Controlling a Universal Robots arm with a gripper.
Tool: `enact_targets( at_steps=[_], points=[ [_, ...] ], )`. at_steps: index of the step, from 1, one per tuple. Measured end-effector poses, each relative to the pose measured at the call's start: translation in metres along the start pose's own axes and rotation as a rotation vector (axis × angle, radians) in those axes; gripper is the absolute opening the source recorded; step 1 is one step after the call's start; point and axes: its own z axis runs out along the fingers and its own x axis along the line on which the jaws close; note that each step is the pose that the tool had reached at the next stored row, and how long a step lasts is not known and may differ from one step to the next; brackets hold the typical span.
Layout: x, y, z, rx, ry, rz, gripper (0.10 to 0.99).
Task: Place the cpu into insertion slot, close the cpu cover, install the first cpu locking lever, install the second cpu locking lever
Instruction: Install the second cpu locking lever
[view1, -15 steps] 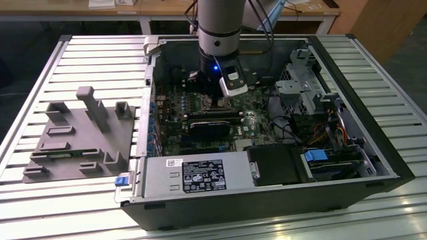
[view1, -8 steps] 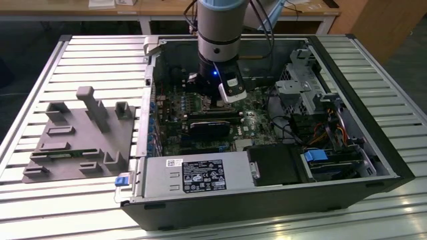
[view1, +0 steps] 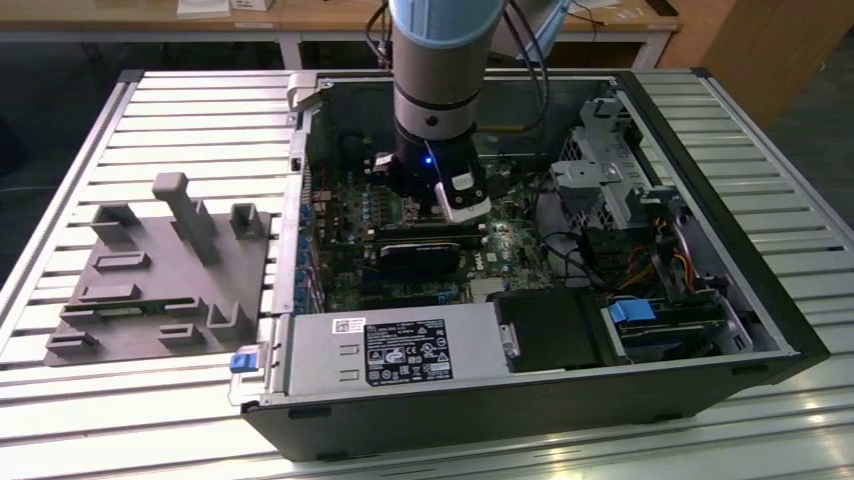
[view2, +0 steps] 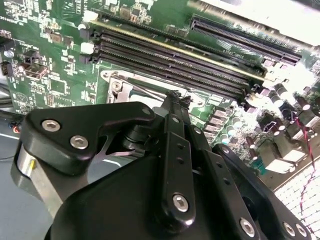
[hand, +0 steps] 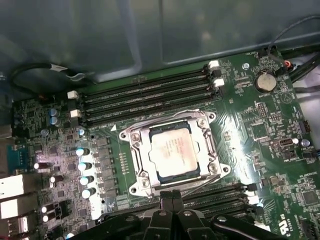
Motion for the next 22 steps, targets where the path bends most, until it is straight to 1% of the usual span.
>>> enact_targets(
  at_steps=[5, 7, 9, 13, 15, 16, 18, 22],
  points=[
    [0.0005, -0.0110, 0.0022, -0.024, 0.0059, 0.001, 0.102],
    [0.0009, -0.0147, 0.0031, -0.036, 0.0089, 0.001, 0.102],
    [0.0019, -0.0173, 0.0038, -0.051, 0.0126, 0.002, 0.102],
    [0.0046, -0.0198, 0.0056, -0.089, 0.0219, 0.002, 0.102],
    [0.0059, -0.0212, 0.0070, -0.102, 0.0252, 0.002, 0.102],
    [0.0063, -0.0219, 0.0079, -0.107, 0.0265, 0.002, 0.102],
    [0.0071, -0.0241, 0.0100, -0.113, 0.0279, 0.002, 0.102],
    [0.0092, -0.0282, 0.0162, -0.119, 0.0294, 0.002, 0.102]
  ],
)
